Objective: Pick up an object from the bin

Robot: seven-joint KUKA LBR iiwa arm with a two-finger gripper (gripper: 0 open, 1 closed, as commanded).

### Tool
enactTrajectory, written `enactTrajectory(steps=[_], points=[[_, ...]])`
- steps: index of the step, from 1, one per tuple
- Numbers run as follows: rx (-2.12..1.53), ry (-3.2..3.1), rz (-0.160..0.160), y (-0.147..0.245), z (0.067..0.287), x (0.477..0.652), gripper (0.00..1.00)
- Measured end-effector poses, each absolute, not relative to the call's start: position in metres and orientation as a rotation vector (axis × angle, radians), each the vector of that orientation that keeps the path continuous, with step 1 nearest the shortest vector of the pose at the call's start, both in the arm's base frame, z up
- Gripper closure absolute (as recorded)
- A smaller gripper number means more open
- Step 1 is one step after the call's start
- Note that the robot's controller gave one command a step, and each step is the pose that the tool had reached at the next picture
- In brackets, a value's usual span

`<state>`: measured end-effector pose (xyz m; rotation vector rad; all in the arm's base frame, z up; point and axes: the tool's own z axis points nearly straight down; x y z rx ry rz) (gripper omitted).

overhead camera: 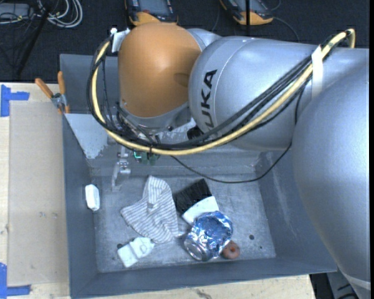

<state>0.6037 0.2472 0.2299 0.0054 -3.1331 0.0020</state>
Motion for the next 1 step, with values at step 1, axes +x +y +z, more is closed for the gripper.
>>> enactTrajectory(steps=[1], points=[[-0.001,-3.141,-0.001,0.246,0.2352,0.6055,0.0]])
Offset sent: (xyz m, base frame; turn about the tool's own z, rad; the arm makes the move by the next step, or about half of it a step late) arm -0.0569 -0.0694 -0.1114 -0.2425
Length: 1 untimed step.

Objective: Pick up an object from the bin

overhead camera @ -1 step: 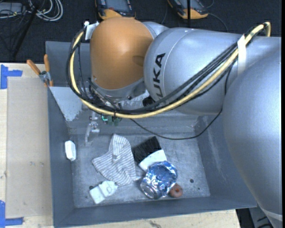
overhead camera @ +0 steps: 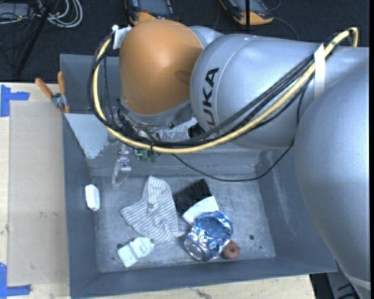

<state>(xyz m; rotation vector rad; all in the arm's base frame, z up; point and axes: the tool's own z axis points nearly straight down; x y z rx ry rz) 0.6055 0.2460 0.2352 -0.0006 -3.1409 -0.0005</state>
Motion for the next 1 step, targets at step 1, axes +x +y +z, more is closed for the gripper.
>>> enactTrajectory(steps=[1], points=[[0.139,-3.141,-0.002,0.2237,0.1958,0.5853,0.0]])
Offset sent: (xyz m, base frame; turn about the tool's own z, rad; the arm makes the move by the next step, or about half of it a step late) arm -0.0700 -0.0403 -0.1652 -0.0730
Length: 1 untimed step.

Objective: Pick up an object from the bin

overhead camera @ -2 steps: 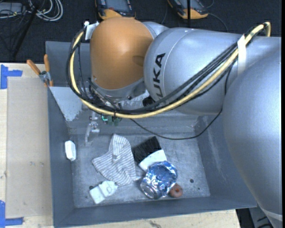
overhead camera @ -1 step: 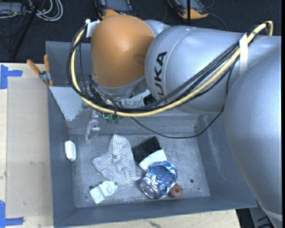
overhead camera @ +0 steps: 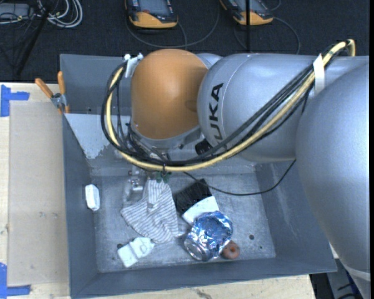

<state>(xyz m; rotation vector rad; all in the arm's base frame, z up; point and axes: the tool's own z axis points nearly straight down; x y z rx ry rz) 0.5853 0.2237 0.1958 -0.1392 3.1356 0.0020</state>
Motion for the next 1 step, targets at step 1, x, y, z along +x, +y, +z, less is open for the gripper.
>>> enactTrajectory(steps=[1], points=[[-0.172,3.135,0.0,0.2127,0.1449,0.5663,0.0]])
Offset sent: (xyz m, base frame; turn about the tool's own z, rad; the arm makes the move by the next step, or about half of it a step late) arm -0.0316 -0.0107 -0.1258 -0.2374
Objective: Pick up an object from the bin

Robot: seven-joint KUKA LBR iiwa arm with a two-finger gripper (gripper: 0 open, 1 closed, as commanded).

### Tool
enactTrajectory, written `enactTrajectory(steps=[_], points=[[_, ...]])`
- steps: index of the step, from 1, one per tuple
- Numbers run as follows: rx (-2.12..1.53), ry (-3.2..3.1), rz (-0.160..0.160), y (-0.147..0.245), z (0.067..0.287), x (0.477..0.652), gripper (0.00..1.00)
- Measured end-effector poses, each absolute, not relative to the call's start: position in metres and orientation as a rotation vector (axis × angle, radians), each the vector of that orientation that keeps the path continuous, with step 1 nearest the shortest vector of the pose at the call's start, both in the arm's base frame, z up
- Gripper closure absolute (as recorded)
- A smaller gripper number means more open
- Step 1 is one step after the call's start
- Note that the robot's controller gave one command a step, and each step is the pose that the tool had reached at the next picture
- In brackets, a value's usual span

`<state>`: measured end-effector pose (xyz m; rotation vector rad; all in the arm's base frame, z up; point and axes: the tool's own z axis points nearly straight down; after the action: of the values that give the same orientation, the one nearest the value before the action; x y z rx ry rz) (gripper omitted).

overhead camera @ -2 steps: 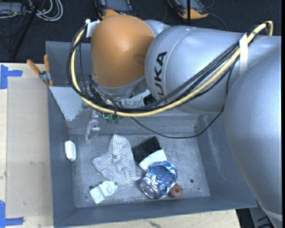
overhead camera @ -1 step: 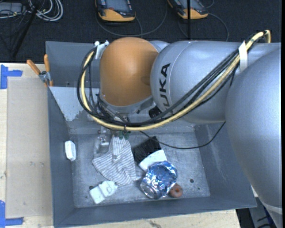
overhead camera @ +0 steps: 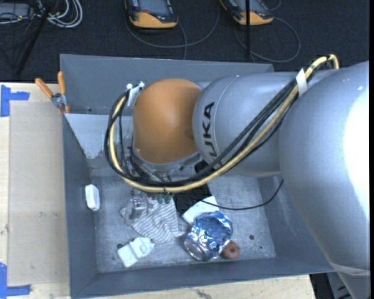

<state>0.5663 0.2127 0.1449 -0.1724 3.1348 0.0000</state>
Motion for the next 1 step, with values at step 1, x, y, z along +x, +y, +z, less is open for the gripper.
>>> enactTrajectory(steps=[1], points=[[-0.281,3.132,-0.002,0.2133,0.1062,0.5583,0.0]])
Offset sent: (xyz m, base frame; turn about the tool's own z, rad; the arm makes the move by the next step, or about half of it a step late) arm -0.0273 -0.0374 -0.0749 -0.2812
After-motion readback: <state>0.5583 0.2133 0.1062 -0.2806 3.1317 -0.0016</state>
